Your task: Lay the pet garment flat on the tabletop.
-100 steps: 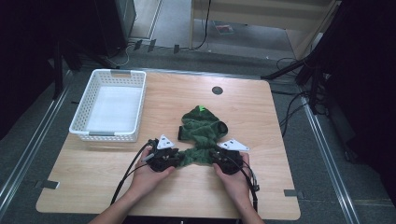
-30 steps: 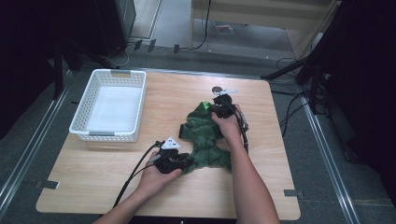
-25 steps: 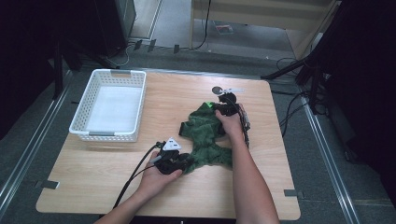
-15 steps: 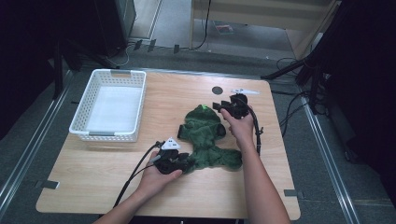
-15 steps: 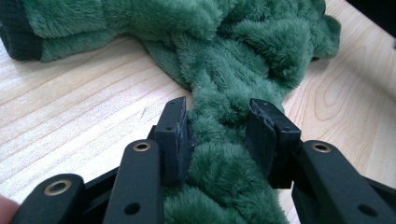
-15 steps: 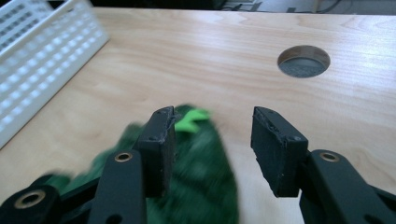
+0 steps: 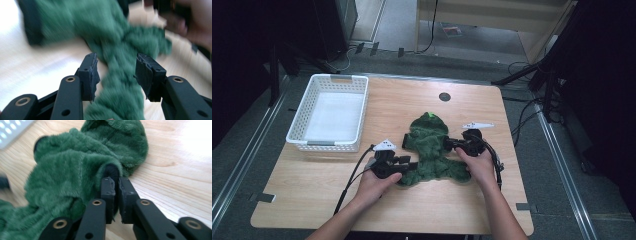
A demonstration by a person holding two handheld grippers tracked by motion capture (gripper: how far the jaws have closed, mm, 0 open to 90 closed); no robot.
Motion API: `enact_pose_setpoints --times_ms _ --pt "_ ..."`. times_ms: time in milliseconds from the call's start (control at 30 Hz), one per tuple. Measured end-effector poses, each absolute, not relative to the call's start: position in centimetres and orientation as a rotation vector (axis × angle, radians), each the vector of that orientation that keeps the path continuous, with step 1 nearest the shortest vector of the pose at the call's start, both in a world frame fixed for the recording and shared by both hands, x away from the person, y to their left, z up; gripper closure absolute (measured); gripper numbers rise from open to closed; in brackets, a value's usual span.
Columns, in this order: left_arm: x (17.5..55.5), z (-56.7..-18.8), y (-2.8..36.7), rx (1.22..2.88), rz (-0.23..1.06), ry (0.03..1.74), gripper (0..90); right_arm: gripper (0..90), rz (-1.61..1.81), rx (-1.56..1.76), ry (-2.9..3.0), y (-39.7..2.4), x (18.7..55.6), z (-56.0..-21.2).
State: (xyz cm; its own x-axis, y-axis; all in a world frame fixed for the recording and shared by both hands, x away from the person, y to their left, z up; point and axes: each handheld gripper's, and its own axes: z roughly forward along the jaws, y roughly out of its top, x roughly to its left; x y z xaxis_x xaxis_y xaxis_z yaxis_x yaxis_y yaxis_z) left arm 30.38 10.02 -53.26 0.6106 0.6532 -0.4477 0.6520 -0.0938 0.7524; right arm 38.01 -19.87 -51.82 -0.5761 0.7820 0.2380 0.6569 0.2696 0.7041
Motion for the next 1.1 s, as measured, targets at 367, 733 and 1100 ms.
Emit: enact_pose_setpoints --times_ms 367,733,1100 --pt "36.5 -52.6 9.5 1.684 0.223 1.435 43.5 86.1 1.168 1.184 2.375 -19.3 35.7 -52.0" --pt "36.6 -54.4 7.7 1.847 0.259 1.394 84.4 87.7 1.115 1.175 2.424 -20.4 35.2 -53.6" --pt "36.4 -54.5 8.5 1.846 0.212 1.365 81.5 85.9 1.045 1.344 2.344 -22.5 35.7 -53.5"
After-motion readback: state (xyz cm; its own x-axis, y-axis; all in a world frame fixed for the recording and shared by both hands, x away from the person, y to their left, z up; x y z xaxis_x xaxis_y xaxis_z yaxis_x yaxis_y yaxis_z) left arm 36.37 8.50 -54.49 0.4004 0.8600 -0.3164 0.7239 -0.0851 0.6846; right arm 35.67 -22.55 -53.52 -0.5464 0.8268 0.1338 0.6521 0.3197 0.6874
